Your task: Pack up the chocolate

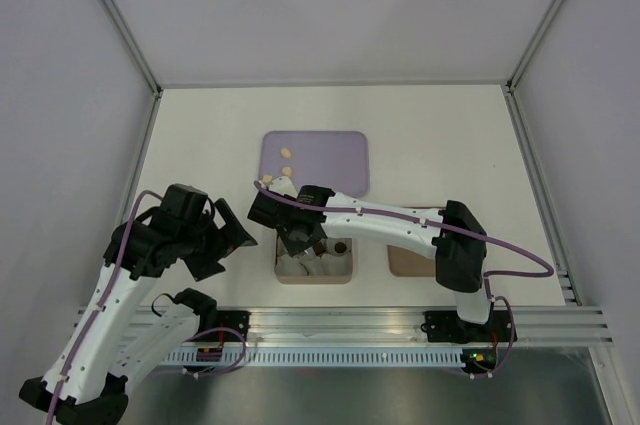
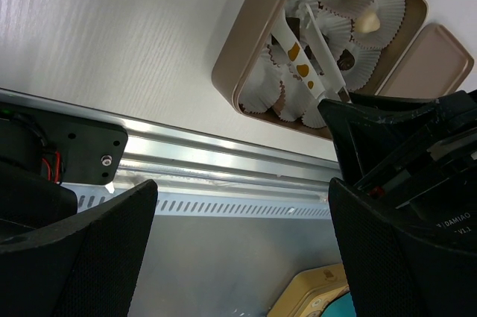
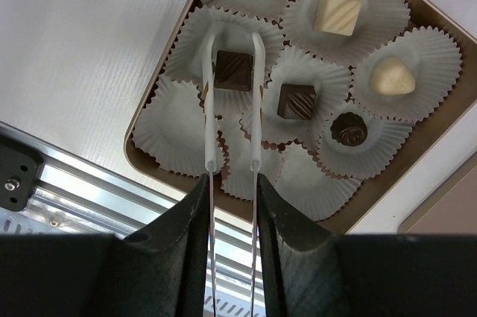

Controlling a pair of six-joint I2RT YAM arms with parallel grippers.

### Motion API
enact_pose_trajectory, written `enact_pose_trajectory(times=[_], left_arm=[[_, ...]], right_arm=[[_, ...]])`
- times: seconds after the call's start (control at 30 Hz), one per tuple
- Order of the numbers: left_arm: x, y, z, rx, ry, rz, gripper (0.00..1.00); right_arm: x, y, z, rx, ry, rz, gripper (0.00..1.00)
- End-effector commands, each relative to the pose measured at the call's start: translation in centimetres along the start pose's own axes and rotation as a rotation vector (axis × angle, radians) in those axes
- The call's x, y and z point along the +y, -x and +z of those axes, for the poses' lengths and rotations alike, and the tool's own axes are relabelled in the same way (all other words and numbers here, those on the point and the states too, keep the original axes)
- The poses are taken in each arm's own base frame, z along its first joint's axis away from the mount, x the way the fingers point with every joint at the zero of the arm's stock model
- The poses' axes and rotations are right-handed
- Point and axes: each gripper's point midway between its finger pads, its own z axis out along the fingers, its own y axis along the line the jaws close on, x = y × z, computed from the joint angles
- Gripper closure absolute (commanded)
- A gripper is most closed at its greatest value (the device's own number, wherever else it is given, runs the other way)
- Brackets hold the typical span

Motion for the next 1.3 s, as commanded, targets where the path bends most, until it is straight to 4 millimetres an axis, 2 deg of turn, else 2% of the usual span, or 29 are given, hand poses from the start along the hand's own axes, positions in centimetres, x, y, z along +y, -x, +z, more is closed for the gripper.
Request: enact_pose_trajectory(times=[0.0, 0.07, 0.17, 0.3, 0.37, 0.57, 0.7, 0.73, 0.8, 0.83, 0.87, 0.93, 1.07, 1.13, 1.27], left_arm=[[-0.2, -0.1, -0.9, 0.005, -0.002, -0.019, 0.00], [-0.2, -0.1, -1.0, 0.003, -0.004, -0.019, 0.00], [-0.3, 0.0, -1.1, 0.000, -0.005, -0.028, 0.00], [-0.3, 0.0, -1.1, -0.001, -0.005, -0.029, 0.00], [-0.2, 0.0, -1.1, -0.002, -0.005, -0.032, 0.00], [-0.1, -0.1, -1.0, 0.000, 0.001, -0.037, 0.00], [-0.2, -0.1, -1.0, -0.001, -0.002, -0.040, 0.00], [-0.2, 0.0, -1.0, 0.000, 0.001, -0.045, 0.01], [-0.1, -0.1, -0.8, 0.004, 0.005, -0.047, 0.00], [-0.1, -0.1, -0.7, 0.005, 0.007, -0.047, 0.00], [0.0, -0.2, -0.6, 0.009, 0.012, -0.046, 0.01], [0.1, -0.2, -0.5, 0.009, 0.015, -0.050, 0.01], [-0.1, -0.1, -0.3, 0.007, 0.012, -0.057, 0.00], [0.0, -0.1, -0.1, 0.009, 0.017, -0.059, 0.00], [-0.1, -0.1, 0.3, 0.015, 0.018, -0.056, 0.00]], right_arm=[[0.8, 1.7, -0.6, -0.045, 0.029, 0.008, 0.67], [0.6, 1.8, -0.8, -0.051, 0.024, 0.007, 0.61], [0.4, 2.1, -1.4, -0.065, 0.027, 0.008, 0.59], [0.0, 2.6, -2.6, -0.090, 0.025, 0.014, 0.60], [-0.5, 2.8, -3.5, -0.102, 0.014, 0.028, 0.64], [-1.5, 5.8, -9.5, -0.233, 0.050, 0.080, 0.65], [-2.5, 7.6, -10.7, -0.277, 0.063, 0.117, 0.65], [-3.5, 8.5, -10.5, -0.285, 0.052, 0.138, 0.65], [-4.2, 10.2, -9.9, -0.301, 0.049, 0.138, 0.64], [-5.4, 11.2, -9.3, -0.301, 0.034, 0.158, 0.64], [-5.5, 12.4, -8.6, -0.301, 0.034, 0.142, 0.64], [-7.2, 14.1, -7.4, -0.302, 0.006, 0.154, 0.64], [-7.7, 17.2, -3.7, -0.300, -0.007, 0.108, 0.63], [-8.0, 18.3, -1.7, -0.298, -0.016, 0.086, 0.62], [-8.4, 19.0, 1.4, -0.266, -0.010, 0.060, 0.60]])
